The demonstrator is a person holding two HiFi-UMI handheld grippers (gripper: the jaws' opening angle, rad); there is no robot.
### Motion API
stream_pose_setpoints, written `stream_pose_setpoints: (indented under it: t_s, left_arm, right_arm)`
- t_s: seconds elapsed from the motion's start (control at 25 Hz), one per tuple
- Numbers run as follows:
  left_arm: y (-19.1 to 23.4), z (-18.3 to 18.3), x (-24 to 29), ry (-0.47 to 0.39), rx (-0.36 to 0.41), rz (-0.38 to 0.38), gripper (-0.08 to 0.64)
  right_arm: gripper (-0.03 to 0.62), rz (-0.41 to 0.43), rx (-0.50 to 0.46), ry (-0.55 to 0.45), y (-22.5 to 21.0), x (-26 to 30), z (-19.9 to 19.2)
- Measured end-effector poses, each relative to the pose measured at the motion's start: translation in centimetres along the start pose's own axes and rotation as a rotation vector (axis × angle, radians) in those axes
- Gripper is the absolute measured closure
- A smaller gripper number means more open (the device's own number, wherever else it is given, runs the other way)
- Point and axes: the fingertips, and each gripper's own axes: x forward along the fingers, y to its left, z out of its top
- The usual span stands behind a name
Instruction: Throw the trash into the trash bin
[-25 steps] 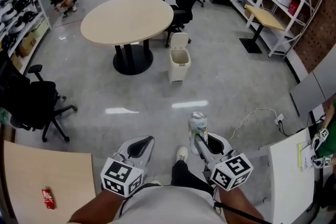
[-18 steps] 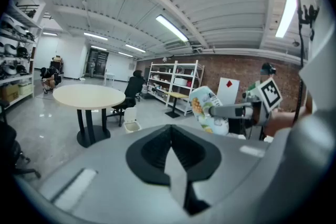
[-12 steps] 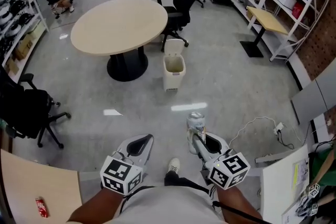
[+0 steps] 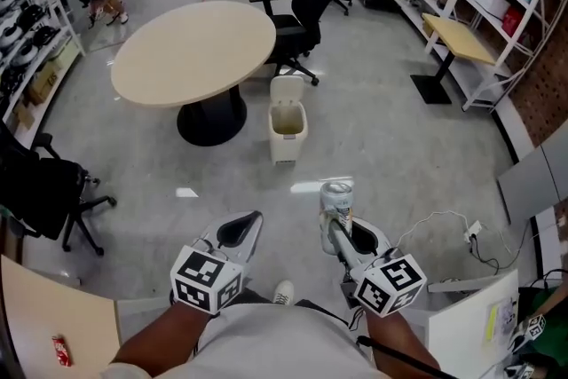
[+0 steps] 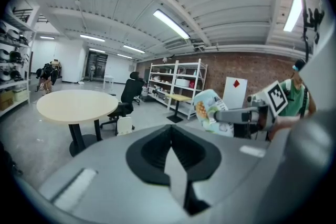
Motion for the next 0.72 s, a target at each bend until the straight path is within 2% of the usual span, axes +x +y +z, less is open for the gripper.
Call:
stream_pose_setpoints:
  t_s: [0.16, 0.32, 0.72]
  left_arm:
    - [-0.5, 0.5, 1.0, 0.033, 0.022, -0.008, 0.551]
    - [-0.1, -0.1, 2.0, 0.065, 0.012, 0.005, 0.551]
    - [1.2, 0.2, 5.3, 0.087, 0.000, -0.014, 0.551]
  right_arm:
    - [0.522, -0.005, 0.032, -0.005, -1.6, 0.1, 0.4]
    - [0.522, -0.009, 0.061, -0.017, -2.9, 0.4, 0.3]
    - [0.522, -0.029, 0.076, 0.008, -5.5, 2.0, 0.4]
